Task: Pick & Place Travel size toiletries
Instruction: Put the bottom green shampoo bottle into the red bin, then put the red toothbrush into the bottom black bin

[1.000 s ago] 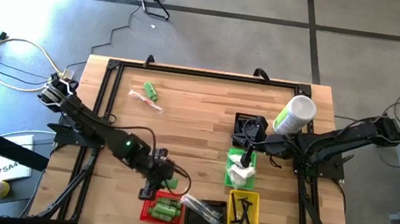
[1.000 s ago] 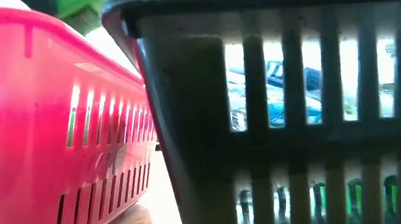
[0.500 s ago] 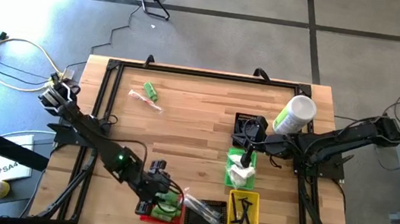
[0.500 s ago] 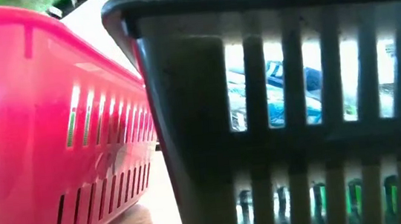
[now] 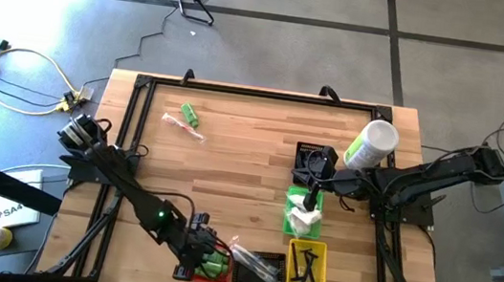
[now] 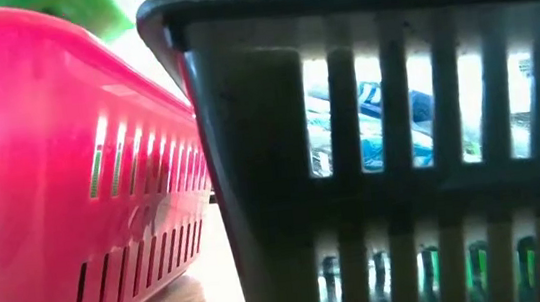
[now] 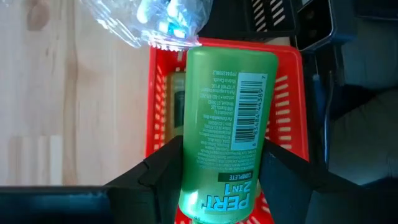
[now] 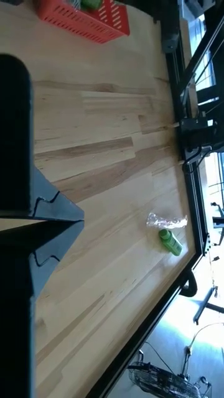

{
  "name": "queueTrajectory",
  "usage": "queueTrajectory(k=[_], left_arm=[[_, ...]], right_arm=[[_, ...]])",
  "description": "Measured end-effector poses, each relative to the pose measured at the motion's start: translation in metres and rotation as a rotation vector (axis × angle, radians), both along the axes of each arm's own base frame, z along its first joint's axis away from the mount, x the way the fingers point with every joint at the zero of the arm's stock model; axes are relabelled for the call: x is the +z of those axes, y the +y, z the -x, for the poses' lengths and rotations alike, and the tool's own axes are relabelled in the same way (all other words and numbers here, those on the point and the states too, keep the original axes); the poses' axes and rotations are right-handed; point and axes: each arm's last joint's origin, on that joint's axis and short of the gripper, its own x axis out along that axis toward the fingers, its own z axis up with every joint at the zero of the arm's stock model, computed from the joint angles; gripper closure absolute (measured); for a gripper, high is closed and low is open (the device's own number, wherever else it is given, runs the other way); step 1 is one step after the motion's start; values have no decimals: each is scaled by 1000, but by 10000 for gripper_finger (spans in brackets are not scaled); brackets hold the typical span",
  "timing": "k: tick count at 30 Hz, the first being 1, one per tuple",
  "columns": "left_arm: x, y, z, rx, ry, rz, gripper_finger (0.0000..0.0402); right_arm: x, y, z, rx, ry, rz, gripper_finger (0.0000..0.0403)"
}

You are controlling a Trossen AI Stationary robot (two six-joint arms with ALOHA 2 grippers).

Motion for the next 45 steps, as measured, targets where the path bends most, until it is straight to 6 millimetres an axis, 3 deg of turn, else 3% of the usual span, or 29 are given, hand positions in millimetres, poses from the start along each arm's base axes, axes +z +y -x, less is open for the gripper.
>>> queueTrajectory(k=[17, 29, 37, 45], left_arm=[[-5, 2, -3, 15, 23, -3, 222], [-5, 4, -3, 16, 27, -2, 160], [1, 9, -4, -2, 9, -5, 215], [9, 42, -8, 61, 63, -57, 294]], right_arm=[[-1, 0, 1, 0, 13, 3, 401], [-2, 0, 1, 0, 24, 5, 401], [-2, 0, 1, 1, 24, 6, 401], [-2, 0, 1, 2, 21, 8, 401]])
